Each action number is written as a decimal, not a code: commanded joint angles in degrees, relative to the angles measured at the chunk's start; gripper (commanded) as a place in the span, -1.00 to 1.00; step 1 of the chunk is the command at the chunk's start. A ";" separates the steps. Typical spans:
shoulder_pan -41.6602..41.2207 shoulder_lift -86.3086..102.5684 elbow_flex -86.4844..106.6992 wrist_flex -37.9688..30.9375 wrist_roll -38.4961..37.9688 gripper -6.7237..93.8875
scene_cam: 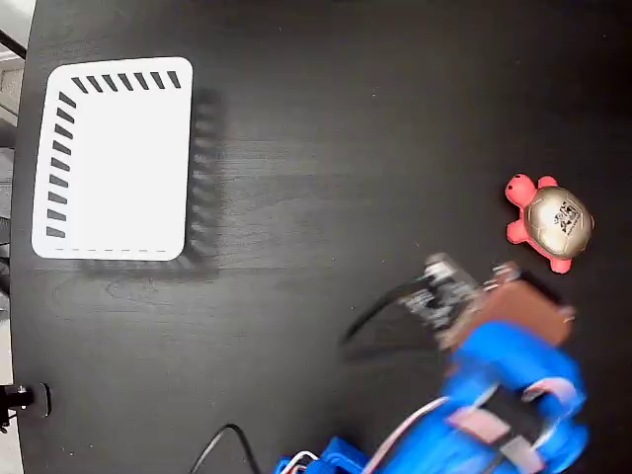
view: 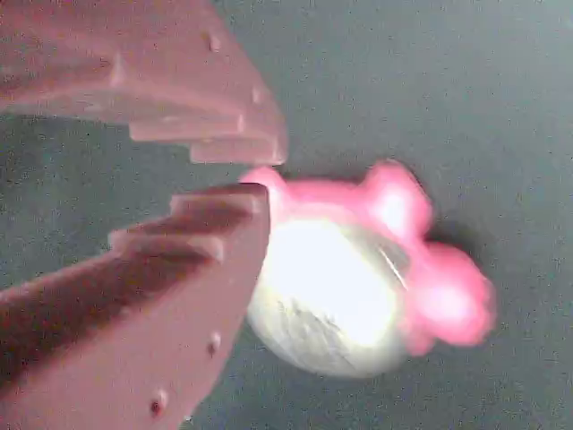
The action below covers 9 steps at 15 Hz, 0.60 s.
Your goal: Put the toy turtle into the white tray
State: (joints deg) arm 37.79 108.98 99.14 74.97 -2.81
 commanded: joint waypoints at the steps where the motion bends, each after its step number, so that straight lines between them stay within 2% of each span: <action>1: 3.52 -11.69 -15.47 2.55 -0.79 -0.86; 8: 8.79 -40.43 -42.19 3.69 -0.35 -0.84; 9: 9.23 -43.07 -45.35 4.57 -0.35 -0.78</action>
State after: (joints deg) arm 46.23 66.01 61.00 78.13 -2.55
